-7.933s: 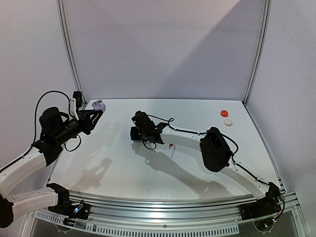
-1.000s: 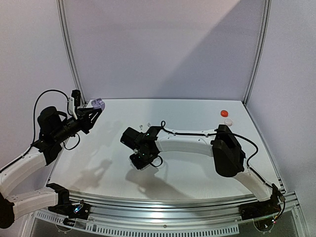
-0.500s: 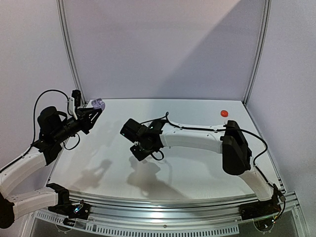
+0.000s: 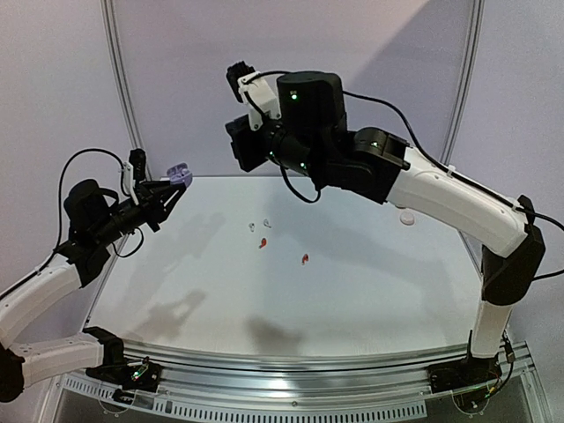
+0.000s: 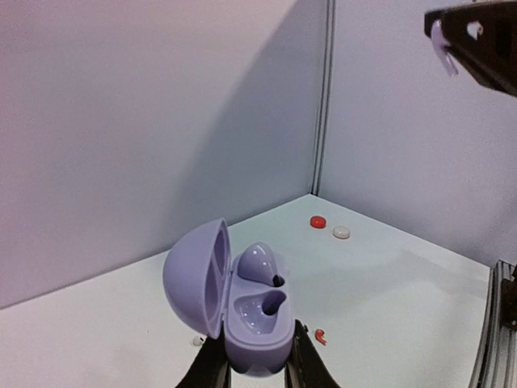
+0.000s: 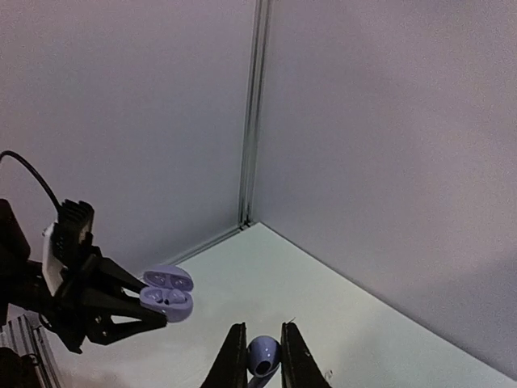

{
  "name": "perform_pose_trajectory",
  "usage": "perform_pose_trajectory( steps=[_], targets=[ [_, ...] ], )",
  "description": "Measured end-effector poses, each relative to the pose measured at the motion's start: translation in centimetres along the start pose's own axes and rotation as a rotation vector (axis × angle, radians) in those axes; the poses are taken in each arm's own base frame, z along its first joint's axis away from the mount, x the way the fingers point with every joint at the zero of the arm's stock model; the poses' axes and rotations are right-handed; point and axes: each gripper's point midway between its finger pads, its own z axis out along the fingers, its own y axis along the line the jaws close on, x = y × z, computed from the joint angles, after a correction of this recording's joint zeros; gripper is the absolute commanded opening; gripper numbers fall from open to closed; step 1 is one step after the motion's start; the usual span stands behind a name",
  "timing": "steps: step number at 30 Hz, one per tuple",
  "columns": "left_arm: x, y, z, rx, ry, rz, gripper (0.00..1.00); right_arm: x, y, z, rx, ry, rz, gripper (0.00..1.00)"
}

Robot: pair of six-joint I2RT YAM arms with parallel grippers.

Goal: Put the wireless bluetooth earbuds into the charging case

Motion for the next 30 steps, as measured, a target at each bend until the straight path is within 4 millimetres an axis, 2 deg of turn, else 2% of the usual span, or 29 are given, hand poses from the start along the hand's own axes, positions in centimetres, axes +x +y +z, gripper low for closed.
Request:
perform_pose_trajectory(
  steps=[2,6,9,12,15,22,30],
  targets=[
    [-1.1,-1.0,0.2,0.027,-0.028,0.042,0.0,-2.4,1.4,-0.7,-0.044,-0.084,-0.024,0.0],
    [-2.4,-2.9,0.4,0.06,-0.071,0.126,0.0,-4.1,4.9,-0.9,-0.138,-0.169,-0.082,0.0],
    [-3.2,-3.9,0.4,0.057,-0.102,0.182,0.0,-4.1,7.2,-0.6,-0.193,-0.208,-0.138,0.0],
    [-3.8,-3.9,0.5,0.031,-0.119,0.213,0.0,-3.6,9.4,-0.3,-0.252,-0.233,-0.198,0.0],
    [-4.3,-3.9,0.6,0.009,-0.129,0.229,0.0,-3.2,10.6,-0.1,-0.288,-0.25,-0.238,0.0],
    [-5.7,-3.4,0.6,-0.046,-0.155,0.236,0.0,-2.6,11.5,0.9,-0.287,-0.288,-0.304,0.0],
    [-6.1,-2.9,0.6,-0.099,-0.168,0.265,0.0,-2.3,10.6,2.3,-0.185,-0.311,-0.301,0.0]
  ],
)
